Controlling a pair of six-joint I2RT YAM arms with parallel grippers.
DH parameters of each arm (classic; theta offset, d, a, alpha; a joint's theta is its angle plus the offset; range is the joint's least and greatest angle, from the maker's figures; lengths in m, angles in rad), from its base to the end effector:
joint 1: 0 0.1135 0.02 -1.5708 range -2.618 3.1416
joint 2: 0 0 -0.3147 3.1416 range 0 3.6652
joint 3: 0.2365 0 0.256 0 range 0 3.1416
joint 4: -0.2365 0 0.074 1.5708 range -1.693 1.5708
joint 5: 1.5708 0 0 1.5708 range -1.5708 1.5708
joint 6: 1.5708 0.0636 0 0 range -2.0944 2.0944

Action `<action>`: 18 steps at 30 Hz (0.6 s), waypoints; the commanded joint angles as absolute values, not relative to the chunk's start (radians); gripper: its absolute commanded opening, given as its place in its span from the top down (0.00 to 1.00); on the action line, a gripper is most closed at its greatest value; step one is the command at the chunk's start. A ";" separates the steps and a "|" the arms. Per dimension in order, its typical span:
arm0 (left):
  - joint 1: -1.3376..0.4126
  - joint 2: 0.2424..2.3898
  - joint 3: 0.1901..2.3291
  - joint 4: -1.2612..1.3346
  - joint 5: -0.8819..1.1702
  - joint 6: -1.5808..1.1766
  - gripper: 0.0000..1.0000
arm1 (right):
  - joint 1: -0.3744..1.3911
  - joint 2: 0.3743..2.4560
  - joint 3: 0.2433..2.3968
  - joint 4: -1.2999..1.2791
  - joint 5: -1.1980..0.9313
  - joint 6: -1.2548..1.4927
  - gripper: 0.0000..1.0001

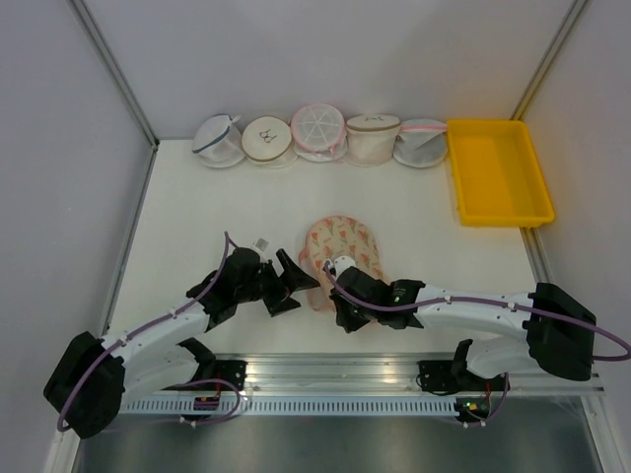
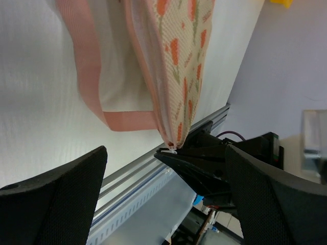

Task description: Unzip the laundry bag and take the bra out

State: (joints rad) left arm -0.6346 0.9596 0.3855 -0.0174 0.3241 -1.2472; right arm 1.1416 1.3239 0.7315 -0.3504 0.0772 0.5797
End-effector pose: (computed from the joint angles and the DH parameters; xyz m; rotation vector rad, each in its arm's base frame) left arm 0.1430 -0.1304 0.2116 -0.5441 2.4401 -1.3124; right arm 0.1142 0.2378 0.2183 -0.6938 2.5226 0.5783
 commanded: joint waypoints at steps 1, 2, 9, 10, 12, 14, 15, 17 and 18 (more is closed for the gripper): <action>-0.664 1.038 0.417 0.044 0.353 -1.319 0.00 | 1.140 1.313 0.749 -0.275 0.006 0.557 0.99; -0.670 1.075 0.422 0.054 0.351 -1.321 0.00 | 1.140 1.309 0.749 -0.270 0.005 0.552 0.99; -0.707 1.202 0.483 0.135 0.334 -1.344 0.00 | 1.140 1.299 0.749 -0.258 0.003 0.551 1.00; -0.715 1.213 0.494 0.153 0.325 -1.350 0.00 | 1.141 1.299 0.749 -0.255 -0.021 0.551 1.00; -0.727 1.245 0.506 0.182 0.318 -1.365 0.00 | 1.141 1.301 0.749 -0.253 -0.028 0.549 1.00; -0.736 1.285 0.517 0.215 0.318 -1.373 0.00 | 1.140 1.299 0.749 -0.250 -0.029 0.551 0.99; -0.745 1.299 0.534 0.219 0.318 -1.374 0.00 | 1.141 1.299 0.749 -0.252 -0.028 0.549 0.99; -0.755 1.327 0.549 0.227 0.319 -1.374 0.00 | 1.141 1.296 0.749 -0.253 -0.026 0.549 0.99; -0.762 1.350 0.555 0.232 0.322 -1.379 0.01 | 1.141 1.296 0.749 -0.253 -0.023 0.549 1.00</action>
State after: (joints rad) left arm -0.7444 1.3128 0.5106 0.1616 0.3225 -1.3422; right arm 1.1416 1.3228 0.7315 -0.2913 -0.0105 0.5632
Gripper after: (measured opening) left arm 0.993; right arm 0.007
